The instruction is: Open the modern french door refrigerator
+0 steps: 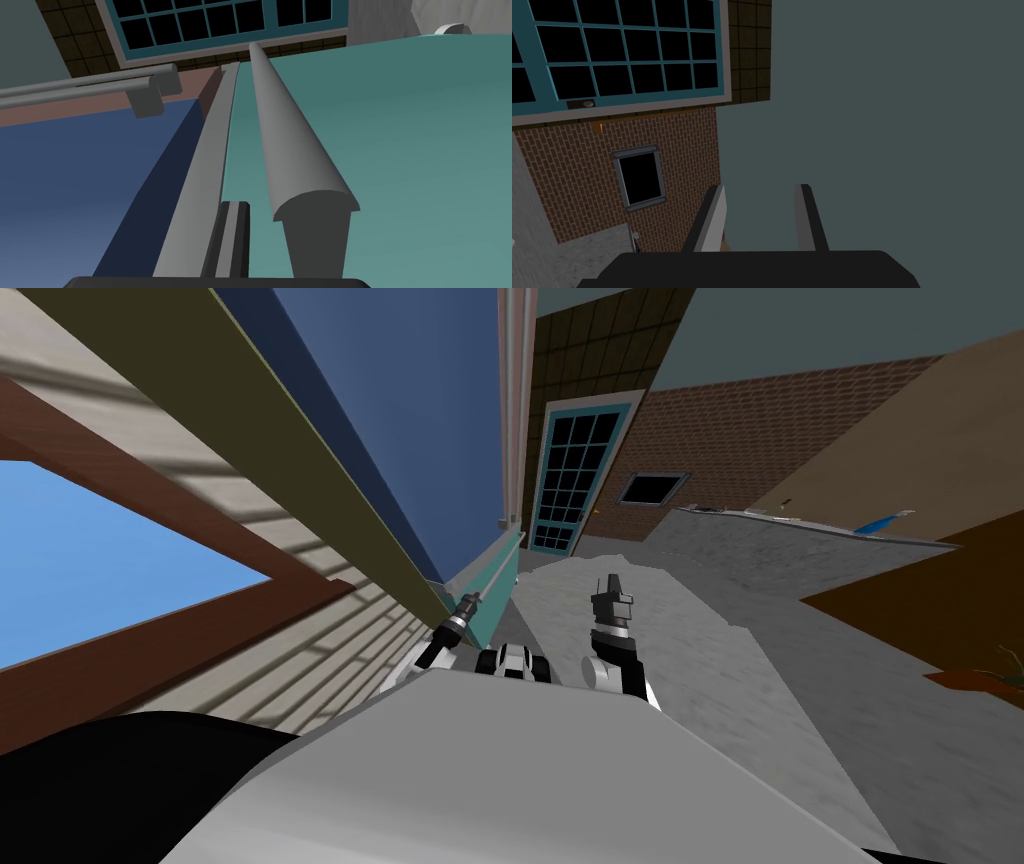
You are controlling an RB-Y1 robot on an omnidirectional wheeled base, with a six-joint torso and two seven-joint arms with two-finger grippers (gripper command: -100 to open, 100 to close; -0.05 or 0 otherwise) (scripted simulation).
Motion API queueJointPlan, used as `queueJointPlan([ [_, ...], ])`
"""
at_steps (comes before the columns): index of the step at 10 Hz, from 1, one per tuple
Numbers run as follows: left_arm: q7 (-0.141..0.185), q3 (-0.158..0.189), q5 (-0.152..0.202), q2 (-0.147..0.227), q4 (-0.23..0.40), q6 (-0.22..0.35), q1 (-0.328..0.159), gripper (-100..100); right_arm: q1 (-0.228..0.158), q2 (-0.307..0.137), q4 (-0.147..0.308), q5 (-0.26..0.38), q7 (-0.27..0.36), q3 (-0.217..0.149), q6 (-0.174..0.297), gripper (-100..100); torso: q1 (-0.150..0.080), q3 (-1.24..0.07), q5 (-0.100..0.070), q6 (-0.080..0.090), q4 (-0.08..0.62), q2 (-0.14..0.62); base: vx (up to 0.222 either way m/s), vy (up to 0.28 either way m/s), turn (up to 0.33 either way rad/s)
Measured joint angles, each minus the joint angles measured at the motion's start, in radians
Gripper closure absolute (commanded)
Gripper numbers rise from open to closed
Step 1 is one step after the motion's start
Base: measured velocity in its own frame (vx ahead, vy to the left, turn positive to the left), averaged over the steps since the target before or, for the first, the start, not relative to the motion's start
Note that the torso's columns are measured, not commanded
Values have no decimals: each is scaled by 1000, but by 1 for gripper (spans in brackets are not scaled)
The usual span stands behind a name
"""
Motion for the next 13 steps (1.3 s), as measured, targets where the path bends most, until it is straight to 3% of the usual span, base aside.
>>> queueJointPlan([
  [2,7,3,12,-5,27,7,-10,-100,0,0,0,0,0,0,0,0,2,0,2,0,-4,-2,-17,23,-44],
  [4,8,7,12,-7,7,6,-21,-100,0,0,0,0,0,0,0,0,2,-3,3,-1,-8,-7,15,-21,55],
  [5,8,10,12,-7,-3,2,-26,100,0,0,0,0,0,0,0,0,4,-5,5,1,-9,-10,-9,-6,-2],
  [8,-2,-8,-3,-22,-22,17,-22,100,0,0,0,0,0,0,0,0,-6,0,-2,0,0,0,-38,-157,29],
  [10,-11,-23,-14,-34,-35,33,-25,100,0,0,0,0,0,0,0,0,-1,0,0,0,0,1,-39,-143,16],
  [11,-12,-24,-15,-35,-37,36,-25,-100,0,0,0,0,0,0,0,0,7,-1,2,0,-1,-2,-16,14,-14],
  [13,-12,-22,-10,-36,-7,27,-32,-100,0,0,0,0,0,0,0,0,9,-2,3,0,-1,-3,-14,73,-16],
])
